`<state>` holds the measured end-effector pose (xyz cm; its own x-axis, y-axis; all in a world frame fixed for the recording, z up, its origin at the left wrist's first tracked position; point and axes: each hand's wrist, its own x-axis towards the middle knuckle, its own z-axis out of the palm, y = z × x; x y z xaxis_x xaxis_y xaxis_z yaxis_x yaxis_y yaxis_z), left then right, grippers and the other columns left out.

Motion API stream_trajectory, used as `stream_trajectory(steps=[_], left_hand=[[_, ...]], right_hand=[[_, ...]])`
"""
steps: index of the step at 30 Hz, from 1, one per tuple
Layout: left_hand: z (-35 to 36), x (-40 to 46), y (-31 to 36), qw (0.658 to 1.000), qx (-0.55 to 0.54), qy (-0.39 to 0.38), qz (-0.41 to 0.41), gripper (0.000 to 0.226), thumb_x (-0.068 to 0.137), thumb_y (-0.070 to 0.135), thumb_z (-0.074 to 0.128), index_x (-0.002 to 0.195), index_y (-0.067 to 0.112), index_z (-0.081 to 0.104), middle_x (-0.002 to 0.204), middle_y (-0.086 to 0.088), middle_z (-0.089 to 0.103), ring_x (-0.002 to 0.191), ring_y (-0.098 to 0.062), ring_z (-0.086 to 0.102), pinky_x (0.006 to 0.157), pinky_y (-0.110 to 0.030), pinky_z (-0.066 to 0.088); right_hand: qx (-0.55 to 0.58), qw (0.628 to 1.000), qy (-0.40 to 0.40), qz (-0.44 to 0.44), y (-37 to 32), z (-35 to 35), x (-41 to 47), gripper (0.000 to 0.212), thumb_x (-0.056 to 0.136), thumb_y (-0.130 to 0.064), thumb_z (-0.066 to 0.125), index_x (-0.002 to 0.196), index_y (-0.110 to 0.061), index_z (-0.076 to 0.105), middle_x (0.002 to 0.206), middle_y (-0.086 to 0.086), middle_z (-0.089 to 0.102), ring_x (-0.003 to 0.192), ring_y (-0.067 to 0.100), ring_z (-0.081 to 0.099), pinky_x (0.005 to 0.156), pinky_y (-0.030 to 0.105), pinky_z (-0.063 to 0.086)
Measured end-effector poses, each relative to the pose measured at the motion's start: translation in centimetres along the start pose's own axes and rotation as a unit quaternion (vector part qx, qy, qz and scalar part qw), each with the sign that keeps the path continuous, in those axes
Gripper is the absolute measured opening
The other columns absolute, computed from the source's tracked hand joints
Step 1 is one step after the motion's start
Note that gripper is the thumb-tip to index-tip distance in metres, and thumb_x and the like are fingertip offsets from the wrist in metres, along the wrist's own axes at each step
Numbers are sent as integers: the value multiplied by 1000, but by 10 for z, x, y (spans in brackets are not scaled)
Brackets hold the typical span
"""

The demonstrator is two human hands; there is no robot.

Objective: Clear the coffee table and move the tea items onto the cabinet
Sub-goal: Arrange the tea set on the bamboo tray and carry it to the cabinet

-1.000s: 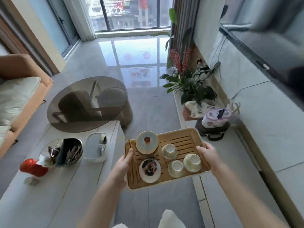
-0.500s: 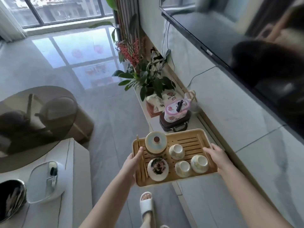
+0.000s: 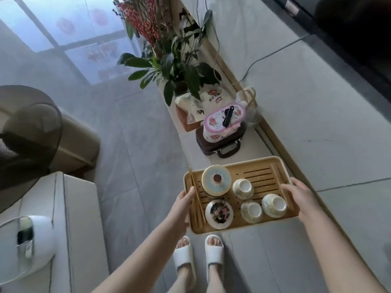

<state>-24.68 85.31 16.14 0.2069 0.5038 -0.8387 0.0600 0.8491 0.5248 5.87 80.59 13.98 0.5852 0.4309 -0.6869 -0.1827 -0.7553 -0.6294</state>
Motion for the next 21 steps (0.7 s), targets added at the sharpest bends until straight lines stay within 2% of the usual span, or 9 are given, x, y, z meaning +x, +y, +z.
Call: stream_trajectory(steps=[2, 4, 8, 10, 12, 15, 18, 21], left_hand=[[7, 28, -9, 1000, -13, 3, -18, 38, 89, 56, 49, 117, 31, 50, 106, 7, 63, 94, -13, 58, 89, -49, 46], [14, 57, -18, 999, -21, 24, -29, 43, 90, 56, 49, 123, 29, 48, 110, 6, 60, 96, -13, 55, 99, -54, 40], [26, 111, -37, 997, -32, 49, -50, 43, 91, 55, 46, 125, 28, 45, 119, 1, 54, 108, -21, 51, 105, -58, 33], [30, 135, -47, 997, -40, 49, -49, 44, 92, 54, 46, 126, 27, 45, 121, 0, 53, 109, -22, 50, 106, -58, 33], [32, 156, -54, 997, -44, 51, -46, 48, 91, 53, 46, 130, 26, 44, 124, -1, 51, 114, -24, 48, 106, -58, 32], [32, 187, -63, 996, -51, 60, -46, 54, 91, 54, 46, 136, 25, 41, 129, -1, 48, 123, -29, 43, 108, -58, 31], [29, 211, -70, 995, -59, 73, -42, 51, 92, 51, 45, 135, 25, 42, 136, -4, 46, 127, -30, 42, 107, -59, 32], [27, 229, -75, 993, -72, 85, -38, 47, 94, 48, 45, 135, 26, 43, 137, -4, 45, 128, -29, 41, 107, -58, 33]], right_hand=[[-1, 1000, -7, 10, 6, 3, 26, 25, 86, -11, 57, 110, -19, 60, 99, 3, 62, 85, 17, 60, 74, 31, 47], [-5, 1000, -20, 18, 16, 7, 51, 28, 85, -11, 55, 112, -17, 59, 97, 6, 65, 84, 21, 62, 70, 31, 48], [-2, 1000, -10, 19, 33, 20, 101, 45, 86, -10, 54, 130, -19, 49, 95, 2, 59, 87, 21, 58, 80, 34, 45], [-17, 999, -23, 17, 41, 27, 127, 43, 87, -9, 52, 129, -17, 50, 103, 5, 61, 91, 23, 60, 82, 36, 47], [-48, 998, -44, 15, 48, 36, 151, 42, 87, -9, 50, 128, -17, 52, 116, 10, 63, 103, 29, 61, 92, 43, 48], [-86, 995, -58, 5, 56, 50, 183, 44, 88, -11, 50, 131, -19, 50, 125, 12, 60, 113, 32, 56, 102, 49, 42], [-102, 992, -68, -5, 61, 65, 211, 47, 89, -11, 49, 136, -16, 45, 130, 13, 56, 118, 32, 53, 104, 48, 40], [-117, 990, -70, -27, 66, 76, 234, 41, 89, -11, 49, 130, -13, 49, 126, 9, 57, 112, 28, 54, 99, 41, 42]])
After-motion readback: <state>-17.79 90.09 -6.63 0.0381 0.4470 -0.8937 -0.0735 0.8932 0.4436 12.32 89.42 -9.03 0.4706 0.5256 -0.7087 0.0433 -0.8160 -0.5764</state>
